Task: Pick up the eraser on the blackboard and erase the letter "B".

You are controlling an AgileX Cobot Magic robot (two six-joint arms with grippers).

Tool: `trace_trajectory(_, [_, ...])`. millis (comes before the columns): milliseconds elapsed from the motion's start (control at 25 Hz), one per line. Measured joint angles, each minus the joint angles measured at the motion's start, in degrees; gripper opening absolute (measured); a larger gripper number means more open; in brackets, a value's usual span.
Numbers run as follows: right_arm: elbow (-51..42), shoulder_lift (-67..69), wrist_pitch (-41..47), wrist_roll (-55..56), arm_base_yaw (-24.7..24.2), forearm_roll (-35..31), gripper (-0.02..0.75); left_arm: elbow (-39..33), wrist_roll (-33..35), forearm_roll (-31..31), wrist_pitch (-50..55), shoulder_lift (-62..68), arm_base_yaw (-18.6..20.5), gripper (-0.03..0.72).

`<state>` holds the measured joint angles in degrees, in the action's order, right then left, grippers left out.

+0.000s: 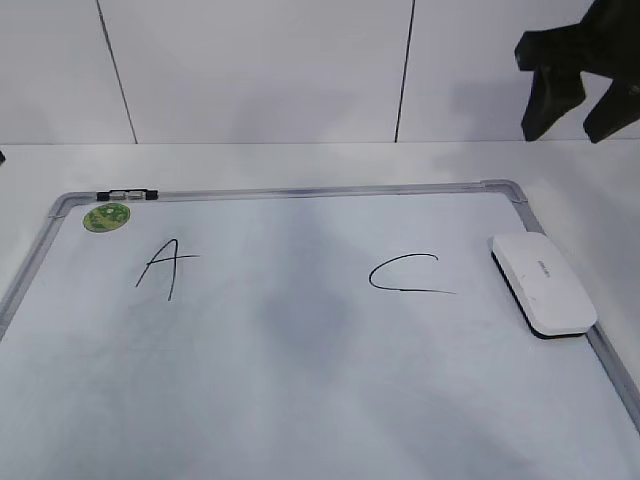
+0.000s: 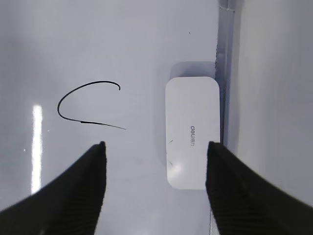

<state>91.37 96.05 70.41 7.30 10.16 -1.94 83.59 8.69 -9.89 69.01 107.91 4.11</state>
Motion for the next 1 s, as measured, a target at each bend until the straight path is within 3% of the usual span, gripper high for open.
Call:
trace_trajectory(160, [0.0, -4.3, 0.3, 0.0, 0.0, 0.0, 0.381, -0.2, 0.0, 1.4, 0.4, -6.2, 0.0, 0.239])
trace_trajectory(320, [0.0, -9.8, 0.8, -0.1, 0.0, -0.1, 0.314, -1.7, 0.0, 1.6, 0.8, -13.6, 0.0, 0.239])
trace_trajectory(680, [-2.5, -24.0, 1.4, -0.1, 0.0, -1.1, 0.284, -7.8, -0.4, 1.7, 1.7, -30.5, 0.0, 0.239])
trace_trajectory(1000, [-17.6, -38.1, 1.7, -2.7, 0.0, -1.2, 0.283, -13.9, -0.6, 1.7, 2.3, -45.8, 0.0, 0.239])
